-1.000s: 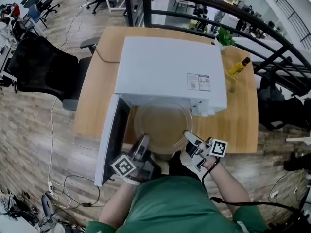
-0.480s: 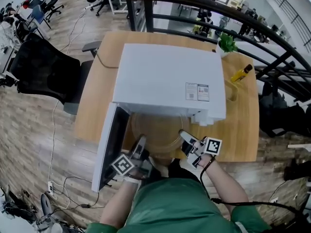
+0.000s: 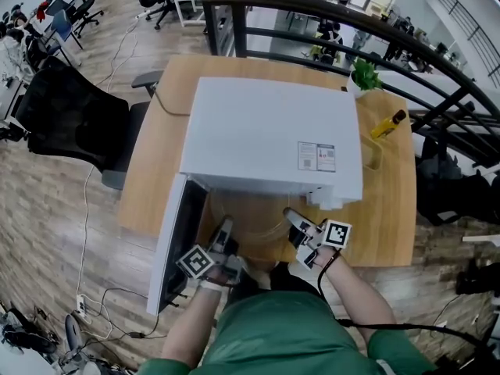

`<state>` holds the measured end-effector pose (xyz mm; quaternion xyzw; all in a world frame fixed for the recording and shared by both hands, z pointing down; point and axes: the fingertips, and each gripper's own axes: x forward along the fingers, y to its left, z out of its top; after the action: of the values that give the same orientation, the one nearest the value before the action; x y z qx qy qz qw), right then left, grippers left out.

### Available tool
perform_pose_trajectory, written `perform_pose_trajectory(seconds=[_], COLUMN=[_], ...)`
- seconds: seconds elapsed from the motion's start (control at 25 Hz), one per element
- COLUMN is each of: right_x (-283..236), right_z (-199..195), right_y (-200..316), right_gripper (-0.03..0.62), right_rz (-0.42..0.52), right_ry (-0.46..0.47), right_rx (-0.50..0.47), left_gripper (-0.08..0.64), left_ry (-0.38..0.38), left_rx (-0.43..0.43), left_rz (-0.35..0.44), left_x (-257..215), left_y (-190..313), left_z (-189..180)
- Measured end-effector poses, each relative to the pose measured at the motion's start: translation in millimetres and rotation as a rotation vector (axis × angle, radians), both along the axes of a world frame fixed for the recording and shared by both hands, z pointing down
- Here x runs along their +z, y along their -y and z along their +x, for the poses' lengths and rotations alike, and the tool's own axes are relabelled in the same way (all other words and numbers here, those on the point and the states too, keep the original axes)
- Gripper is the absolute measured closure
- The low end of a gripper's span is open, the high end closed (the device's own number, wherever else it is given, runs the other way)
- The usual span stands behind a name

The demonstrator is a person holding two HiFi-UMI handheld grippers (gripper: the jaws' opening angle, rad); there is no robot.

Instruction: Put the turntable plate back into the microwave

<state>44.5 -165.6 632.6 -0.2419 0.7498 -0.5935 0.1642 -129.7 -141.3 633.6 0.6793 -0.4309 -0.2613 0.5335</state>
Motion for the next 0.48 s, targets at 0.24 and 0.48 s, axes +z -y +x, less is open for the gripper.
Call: perform_pose_trajectory(seconds=[0.24, 0.48], right_x=[9.7, 18.8], right_z=[-2.1, -3.3], right_y=[7.0, 13.1], right_gripper=[0.529, 0.525], right_rz=[-0.003, -0.019], right_ry=[-0.014, -0.035], right_rx=[0.007, 0.012], left_gripper=[0.488, 0.488], left_ry=[0.002, 0.004], left_rx=[-0.017, -0.028], left_rz=[-0.032, -0.058], left_x=[10.8, 18.3], left_y=[6.0, 14.1], left_z=[-3.3, -4.2])
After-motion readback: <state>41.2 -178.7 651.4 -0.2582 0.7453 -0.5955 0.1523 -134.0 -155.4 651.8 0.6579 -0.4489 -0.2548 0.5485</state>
